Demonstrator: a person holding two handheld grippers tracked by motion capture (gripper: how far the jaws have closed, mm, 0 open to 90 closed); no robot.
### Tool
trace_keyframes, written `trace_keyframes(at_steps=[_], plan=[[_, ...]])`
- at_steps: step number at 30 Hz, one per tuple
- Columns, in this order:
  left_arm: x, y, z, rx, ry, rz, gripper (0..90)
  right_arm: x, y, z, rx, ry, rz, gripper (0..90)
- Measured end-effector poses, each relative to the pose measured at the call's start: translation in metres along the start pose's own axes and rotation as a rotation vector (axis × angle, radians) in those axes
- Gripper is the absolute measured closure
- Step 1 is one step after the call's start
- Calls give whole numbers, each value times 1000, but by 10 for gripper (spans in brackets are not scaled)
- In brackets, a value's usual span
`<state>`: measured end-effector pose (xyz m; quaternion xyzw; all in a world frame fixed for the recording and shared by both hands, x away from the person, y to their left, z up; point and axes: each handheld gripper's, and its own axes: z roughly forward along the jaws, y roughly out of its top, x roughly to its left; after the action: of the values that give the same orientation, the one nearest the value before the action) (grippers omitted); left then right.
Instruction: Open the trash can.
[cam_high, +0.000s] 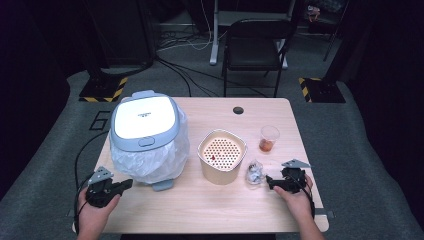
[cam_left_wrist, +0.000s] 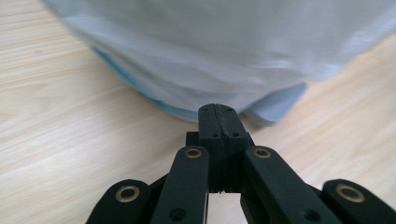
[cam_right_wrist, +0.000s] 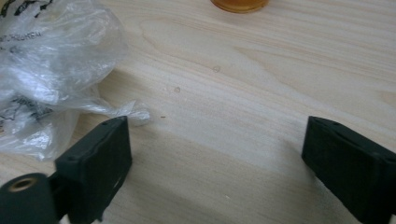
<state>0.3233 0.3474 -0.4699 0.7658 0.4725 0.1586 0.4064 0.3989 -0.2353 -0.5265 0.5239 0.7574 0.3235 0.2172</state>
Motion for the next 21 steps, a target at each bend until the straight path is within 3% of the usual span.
trace_keyframes(at_steps=[1, 7, 8, 12, 14, 17, 18, 21], plan=[[-4, 1, 1, 2, -22, 7, 900, -1, 0, -2, -1, 7, -11, 145], [-17, 3, 4, -9, -55, 12, 900, 0, 0, -4, 4, 7, -10, 185], [-20, 3, 6, -18, -62, -3, 900, 0, 0, -4, 4, 7, -10, 185], [-31, 6, 13, -12, -84, 19, 900, 0, 1, -7, 12, 8, -8, 246], [-35, 8, 16, 6, -82, 59, 900, -1, 1, -8, 12, 14, 2, 261], [-43, 9, 22, 18, -77, 50, 900, -1, 1, -8, 16, 17, 7, 267], [-45, 9, 24, 22, -103, 47, 900, -1, 1, -8, 16, 17, 7, 267], [-48, 10, 29, 37, -108, 73, 900, 0, 1, -9, 17, 22, 11, 274]])
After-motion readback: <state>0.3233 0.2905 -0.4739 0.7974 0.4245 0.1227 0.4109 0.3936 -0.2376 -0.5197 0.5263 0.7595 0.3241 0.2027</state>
